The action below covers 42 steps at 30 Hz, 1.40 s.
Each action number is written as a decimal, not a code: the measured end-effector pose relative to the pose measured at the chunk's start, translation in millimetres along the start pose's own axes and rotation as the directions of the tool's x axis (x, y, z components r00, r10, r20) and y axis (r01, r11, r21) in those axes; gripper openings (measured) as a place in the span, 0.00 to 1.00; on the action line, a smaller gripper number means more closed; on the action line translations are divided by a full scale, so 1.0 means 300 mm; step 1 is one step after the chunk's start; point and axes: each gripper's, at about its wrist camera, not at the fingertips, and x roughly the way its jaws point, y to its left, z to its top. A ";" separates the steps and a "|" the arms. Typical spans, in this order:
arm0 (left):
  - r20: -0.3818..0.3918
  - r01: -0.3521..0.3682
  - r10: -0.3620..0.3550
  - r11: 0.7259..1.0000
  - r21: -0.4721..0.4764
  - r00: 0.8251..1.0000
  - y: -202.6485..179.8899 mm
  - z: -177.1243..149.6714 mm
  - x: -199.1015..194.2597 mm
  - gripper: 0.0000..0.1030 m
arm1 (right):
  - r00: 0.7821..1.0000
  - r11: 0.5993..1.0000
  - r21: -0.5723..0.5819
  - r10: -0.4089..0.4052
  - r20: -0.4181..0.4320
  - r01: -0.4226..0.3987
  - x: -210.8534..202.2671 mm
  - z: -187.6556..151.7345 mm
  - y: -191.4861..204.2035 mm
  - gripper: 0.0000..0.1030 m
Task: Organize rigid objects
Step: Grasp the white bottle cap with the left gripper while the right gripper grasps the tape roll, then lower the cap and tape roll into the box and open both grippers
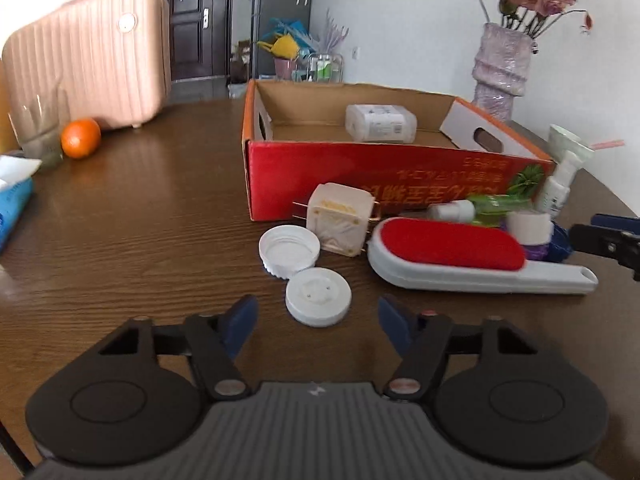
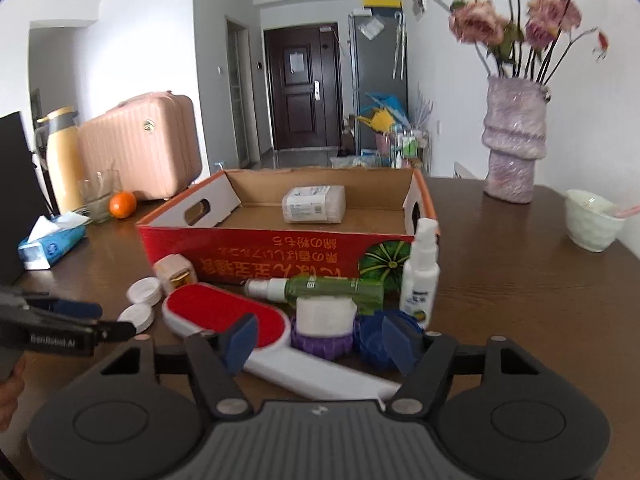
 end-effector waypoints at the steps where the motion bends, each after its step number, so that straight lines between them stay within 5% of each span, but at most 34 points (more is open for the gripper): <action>1: -0.006 -0.001 0.001 1.000 -0.001 1.000 0.004 0.005 0.016 0.62 | 1.000 1.000 0.005 -0.001 -0.016 0.001 0.035 0.011 -0.004 0.58; 5: 0.007 -0.021 0.021 1.000 0.006 1.000 0.007 0.013 0.053 0.55 | 0.998 1.000 0.020 -0.007 -0.063 0.009 0.128 0.025 -0.013 0.44; 8: 0.020 -0.045 0.044 0.999 0.027 0.999 -0.007 0.011 0.055 0.39 | 0.998 1.000 0.016 0.002 -0.059 -0.001 0.142 0.020 -0.009 0.40; 14: 0.022 -0.040 0.040 0.999 0.022 0.999 -0.015 -0.009 0.021 0.39 | 1.000 1.000 0.024 0.015 -0.018 -0.014 0.094 0.018 -0.003 0.39; 20: 0.134 -0.036 0.037 0.999 -0.015 0.990 -0.043 -0.043 -0.177 0.39 | 0.996 0.999 -0.021 0.028 0.081 -0.027 -0.089 0.019 0.028 0.39; 28: 0.324 -0.046 0.047 0.999 -0.011 0.945 -0.121 -0.115 -0.521 0.39 | 0.984 0.998 -0.056 0.033 0.175 -0.024 -0.386 -0.034 0.100 0.39; 42: 0.427 0.000 0.008 1.000 -0.018 0.904 -0.175 -0.297 -0.841 0.39 | 0.971 0.998 -0.057 0.026 0.236 -0.013 -0.741 -0.217 0.143 0.39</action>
